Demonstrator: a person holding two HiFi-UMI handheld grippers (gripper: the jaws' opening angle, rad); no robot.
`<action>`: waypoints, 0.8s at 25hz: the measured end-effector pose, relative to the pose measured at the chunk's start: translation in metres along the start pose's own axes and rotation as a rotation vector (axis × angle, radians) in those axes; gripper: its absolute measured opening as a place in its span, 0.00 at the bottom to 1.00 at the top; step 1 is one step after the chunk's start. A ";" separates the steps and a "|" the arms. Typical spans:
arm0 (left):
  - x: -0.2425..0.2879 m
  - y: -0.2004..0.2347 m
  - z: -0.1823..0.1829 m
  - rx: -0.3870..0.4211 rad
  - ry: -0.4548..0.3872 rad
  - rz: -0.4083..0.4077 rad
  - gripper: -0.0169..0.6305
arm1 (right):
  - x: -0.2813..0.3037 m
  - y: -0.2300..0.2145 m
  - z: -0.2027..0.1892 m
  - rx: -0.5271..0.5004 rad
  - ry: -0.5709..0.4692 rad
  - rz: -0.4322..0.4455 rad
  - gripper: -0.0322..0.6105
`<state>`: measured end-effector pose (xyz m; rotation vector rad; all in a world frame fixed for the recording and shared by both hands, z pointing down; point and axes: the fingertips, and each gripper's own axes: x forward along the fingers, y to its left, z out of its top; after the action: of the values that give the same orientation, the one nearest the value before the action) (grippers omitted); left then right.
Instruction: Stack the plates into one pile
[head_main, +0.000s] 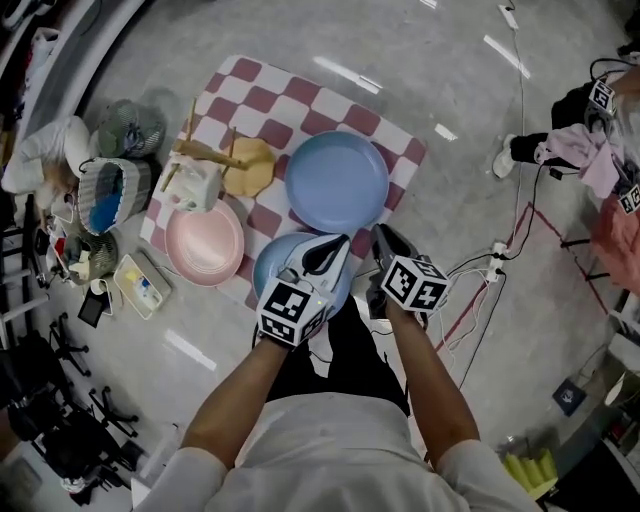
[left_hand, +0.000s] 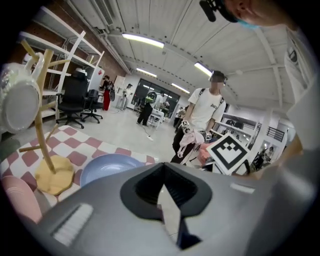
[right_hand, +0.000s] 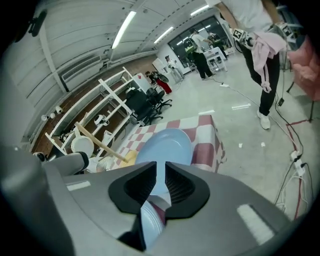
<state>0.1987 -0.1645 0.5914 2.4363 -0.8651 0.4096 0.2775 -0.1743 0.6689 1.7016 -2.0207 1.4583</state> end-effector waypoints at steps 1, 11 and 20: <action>0.004 0.001 -0.005 -0.006 0.009 0.001 0.04 | 0.006 -0.007 -0.003 0.014 0.011 -0.009 0.11; 0.020 0.007 -0.034 -0.060 0.057 0.016 0.04 | 0.050 -0.048 -0.037 0.193 0.104 -0.067 0.16; 0.025 0.015 -0.036 -0.081 0.055 0.036 0.04 | 0.079 -0.062 -0.047 0.316 0.159 -0.098 0.15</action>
<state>0.2041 -0.1666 0.6379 2.3279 -0.8860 0.4441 0.2776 -0.1895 0.7790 1.7000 -1.6730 1.8910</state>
